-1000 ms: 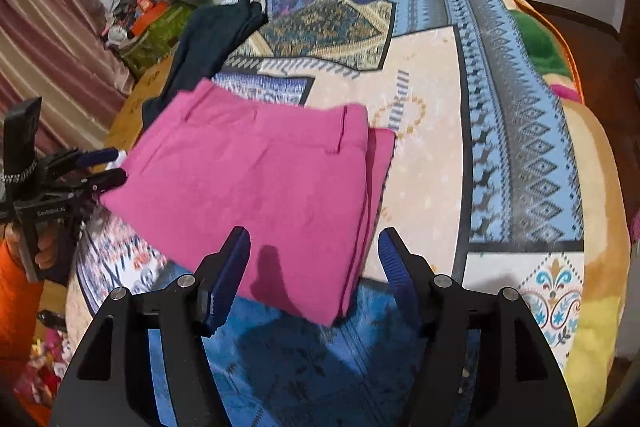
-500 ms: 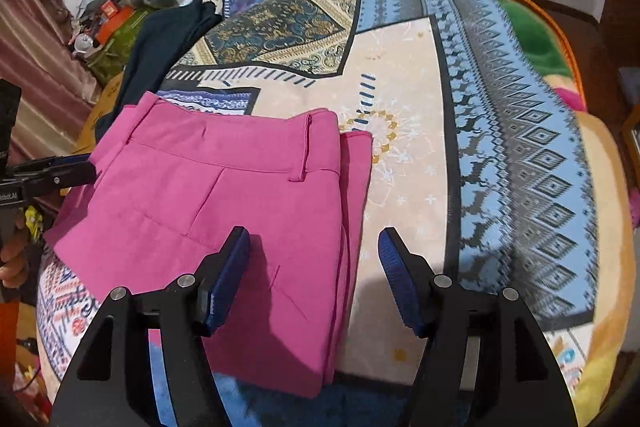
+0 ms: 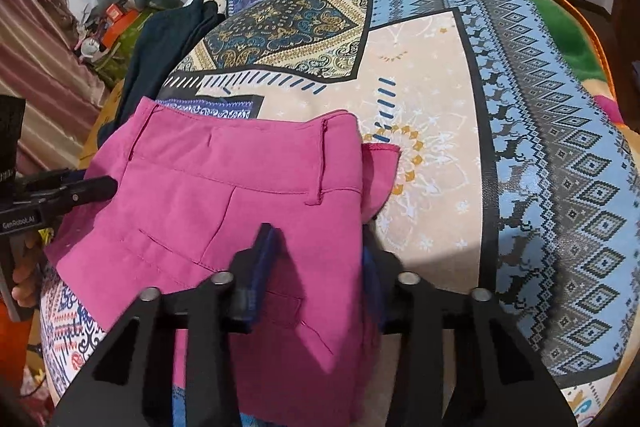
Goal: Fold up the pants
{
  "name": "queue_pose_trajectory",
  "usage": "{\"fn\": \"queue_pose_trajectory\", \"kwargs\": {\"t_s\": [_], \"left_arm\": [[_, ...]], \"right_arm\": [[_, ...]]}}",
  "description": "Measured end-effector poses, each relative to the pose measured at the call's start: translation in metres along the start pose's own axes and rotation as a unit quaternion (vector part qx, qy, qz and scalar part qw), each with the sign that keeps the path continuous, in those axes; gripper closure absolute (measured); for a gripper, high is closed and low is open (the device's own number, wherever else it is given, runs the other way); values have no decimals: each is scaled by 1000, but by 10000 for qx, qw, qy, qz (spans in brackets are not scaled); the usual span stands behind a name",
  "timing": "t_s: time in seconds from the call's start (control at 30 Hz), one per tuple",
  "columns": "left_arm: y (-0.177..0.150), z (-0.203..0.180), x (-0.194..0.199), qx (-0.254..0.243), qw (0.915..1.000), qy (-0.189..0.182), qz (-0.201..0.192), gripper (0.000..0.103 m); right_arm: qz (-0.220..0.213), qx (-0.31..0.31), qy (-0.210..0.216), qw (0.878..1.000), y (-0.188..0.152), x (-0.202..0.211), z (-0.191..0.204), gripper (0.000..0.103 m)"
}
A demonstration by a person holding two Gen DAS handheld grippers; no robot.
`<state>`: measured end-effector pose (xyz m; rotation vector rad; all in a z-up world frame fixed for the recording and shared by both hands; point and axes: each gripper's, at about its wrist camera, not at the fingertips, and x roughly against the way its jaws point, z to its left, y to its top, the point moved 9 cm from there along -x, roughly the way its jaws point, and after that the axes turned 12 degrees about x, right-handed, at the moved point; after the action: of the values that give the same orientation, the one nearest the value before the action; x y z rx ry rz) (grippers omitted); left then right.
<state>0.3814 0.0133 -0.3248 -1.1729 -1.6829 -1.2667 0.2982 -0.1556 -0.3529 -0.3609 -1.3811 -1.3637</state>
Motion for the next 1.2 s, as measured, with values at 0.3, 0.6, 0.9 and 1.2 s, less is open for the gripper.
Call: {"fn": "queue_pose_trajectory", "kwargs": {"t_s": [0.3, 0.6, 0.9, 1.2], "left_arm": [[2, -3, 16, -139, 9992, 179, -326, 94], [25, 15, 76, -155, 9936, 328, -1070, 95], [74, 74, 151, 104, 9782, 676, -1963, 95], [120, 157, 159, 408, 9669, 1255, -2186, 95]], "right_arm": [[-311, 417, -266, 9983, 15, 21, 10, 92], [-848, 911, -361, 9916, 63, 58, 47, 93], [-1436, 1359, -284, 9798, 143, 66, 108, 93], [-1652, 1729, -252, 9707, 205, 25, 168, 93]]}}
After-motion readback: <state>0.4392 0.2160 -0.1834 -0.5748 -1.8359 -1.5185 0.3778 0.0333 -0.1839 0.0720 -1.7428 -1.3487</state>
